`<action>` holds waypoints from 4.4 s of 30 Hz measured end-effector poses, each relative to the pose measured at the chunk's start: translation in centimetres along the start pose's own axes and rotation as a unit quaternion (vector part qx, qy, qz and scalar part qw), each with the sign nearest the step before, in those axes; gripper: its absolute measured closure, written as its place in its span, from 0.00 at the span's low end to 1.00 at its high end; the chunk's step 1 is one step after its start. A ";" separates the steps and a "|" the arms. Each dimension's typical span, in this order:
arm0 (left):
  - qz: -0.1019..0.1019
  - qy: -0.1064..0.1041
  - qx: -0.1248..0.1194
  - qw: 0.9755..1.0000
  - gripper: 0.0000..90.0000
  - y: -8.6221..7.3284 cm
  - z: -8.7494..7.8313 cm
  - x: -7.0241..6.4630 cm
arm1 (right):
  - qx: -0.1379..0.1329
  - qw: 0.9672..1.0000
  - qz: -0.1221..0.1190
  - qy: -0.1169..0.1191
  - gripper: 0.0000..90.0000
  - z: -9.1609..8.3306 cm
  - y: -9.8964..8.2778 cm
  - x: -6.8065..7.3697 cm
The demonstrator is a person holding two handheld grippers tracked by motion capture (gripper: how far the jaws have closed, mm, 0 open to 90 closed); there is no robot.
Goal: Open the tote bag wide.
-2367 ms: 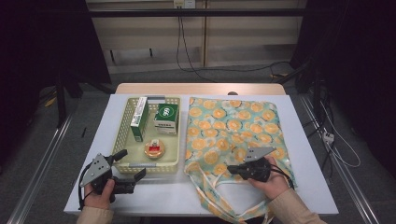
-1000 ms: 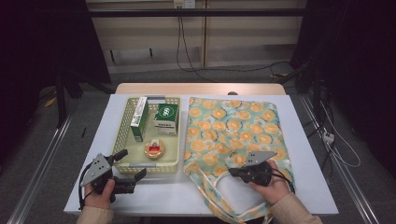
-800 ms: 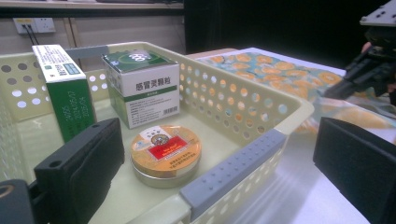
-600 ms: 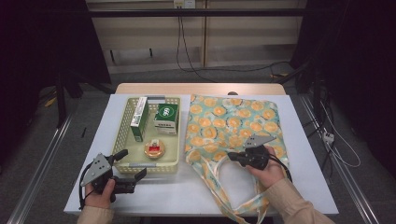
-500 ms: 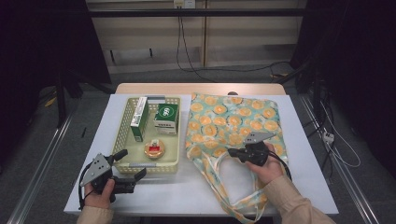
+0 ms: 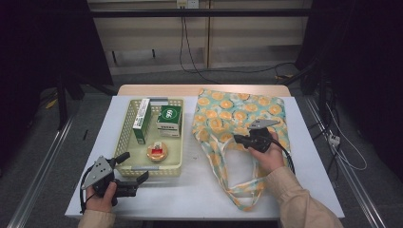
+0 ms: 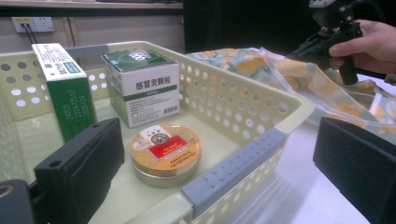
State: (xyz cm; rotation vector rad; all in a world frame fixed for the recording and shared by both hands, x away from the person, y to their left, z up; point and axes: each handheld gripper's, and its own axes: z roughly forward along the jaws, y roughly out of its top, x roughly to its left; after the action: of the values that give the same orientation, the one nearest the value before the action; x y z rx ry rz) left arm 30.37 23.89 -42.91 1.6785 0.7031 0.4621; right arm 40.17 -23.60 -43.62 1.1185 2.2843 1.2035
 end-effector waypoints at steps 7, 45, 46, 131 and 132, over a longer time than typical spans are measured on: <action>-0.004 0.001 0.000 1.000 0.02 0.0 0.0 0.0 | -0.003 1.000 0.014 -0.015 1.00 0.7 0.6 -1.1; 0.001 0.003 0.002 1.000 0.02 0.0 -0.2 0.0 | 0.058 0.998 -0.011 0.009 0.63 -2.4 -2.9 0.2; -0.002 0.003 0.003 1.000 0.02 0.0 -0.2 -0.1 | 0.060 0.998 -0.009 0.009 0.66 -2.3 -3.0 0.2; 0.002 -0.002 0.010 1.000 0.02 -0.1 0.1 -0.3 | 0.079 0.987 -0.086 0.108 0.90 -1.0 -3.6 7.4; 0.001 -0.002 0.010 1.000 0.02 -0.1 0.1 -0.3 | 0.078 0.986 -0.076 0.124 0.93 -0.9 -3.7 7.3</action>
State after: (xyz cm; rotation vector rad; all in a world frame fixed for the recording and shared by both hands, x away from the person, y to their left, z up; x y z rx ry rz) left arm 30.17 23.65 -43.01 1.6993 0.7056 0.4555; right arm 33.11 -19.76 -45.53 0.8646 2.6375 1.1782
